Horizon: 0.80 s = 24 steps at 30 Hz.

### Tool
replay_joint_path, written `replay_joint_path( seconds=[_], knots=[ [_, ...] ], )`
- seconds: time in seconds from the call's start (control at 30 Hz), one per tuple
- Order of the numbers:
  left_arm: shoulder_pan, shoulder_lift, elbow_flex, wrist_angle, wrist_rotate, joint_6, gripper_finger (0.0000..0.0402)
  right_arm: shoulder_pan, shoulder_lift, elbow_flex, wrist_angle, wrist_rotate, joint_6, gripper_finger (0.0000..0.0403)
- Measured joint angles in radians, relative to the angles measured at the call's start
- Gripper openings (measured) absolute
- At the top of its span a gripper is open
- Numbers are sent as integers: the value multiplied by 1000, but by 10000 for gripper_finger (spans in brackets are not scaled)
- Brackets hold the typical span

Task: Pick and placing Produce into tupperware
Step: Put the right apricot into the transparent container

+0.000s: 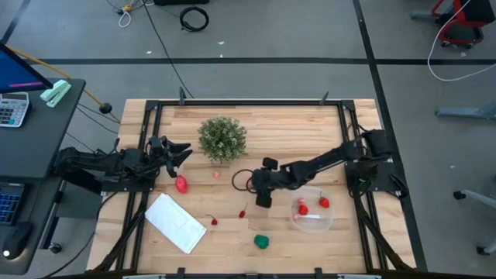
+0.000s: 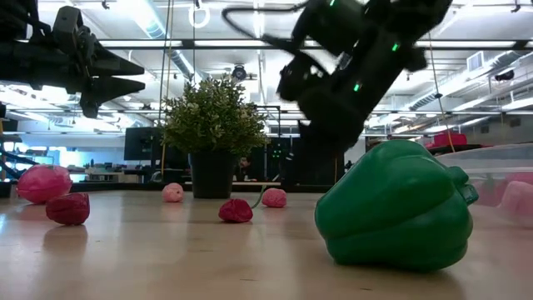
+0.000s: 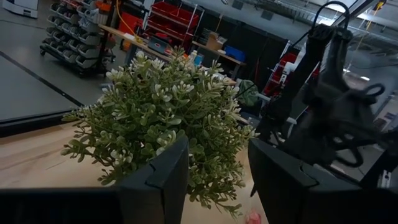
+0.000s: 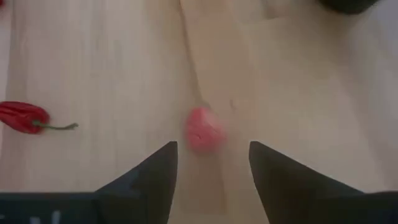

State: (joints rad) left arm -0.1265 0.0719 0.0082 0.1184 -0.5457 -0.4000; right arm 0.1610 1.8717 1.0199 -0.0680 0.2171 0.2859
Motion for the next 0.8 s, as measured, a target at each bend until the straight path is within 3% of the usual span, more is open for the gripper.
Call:
replay_joint_path(
  seconds=[0.13,0.3,0.47,0.63,0.8],
  knots=[
    [0,0,0,-6,0,0,172,-17,62,0,112,-80,-45,198],
    [0,0,0,-6,0,1,172,-18,112,0,187,-89,-50,186],
    [0,0,0,-7,0,3,172,-21,120,3,162,-80,-32,128],
    [0,0,0,-14,0,3,172,-7,53,-3,106,-84,-31,29],
    [0,0,0,-21,0,2,172,53,-117,1,-114,13,41,32]
  ],
)
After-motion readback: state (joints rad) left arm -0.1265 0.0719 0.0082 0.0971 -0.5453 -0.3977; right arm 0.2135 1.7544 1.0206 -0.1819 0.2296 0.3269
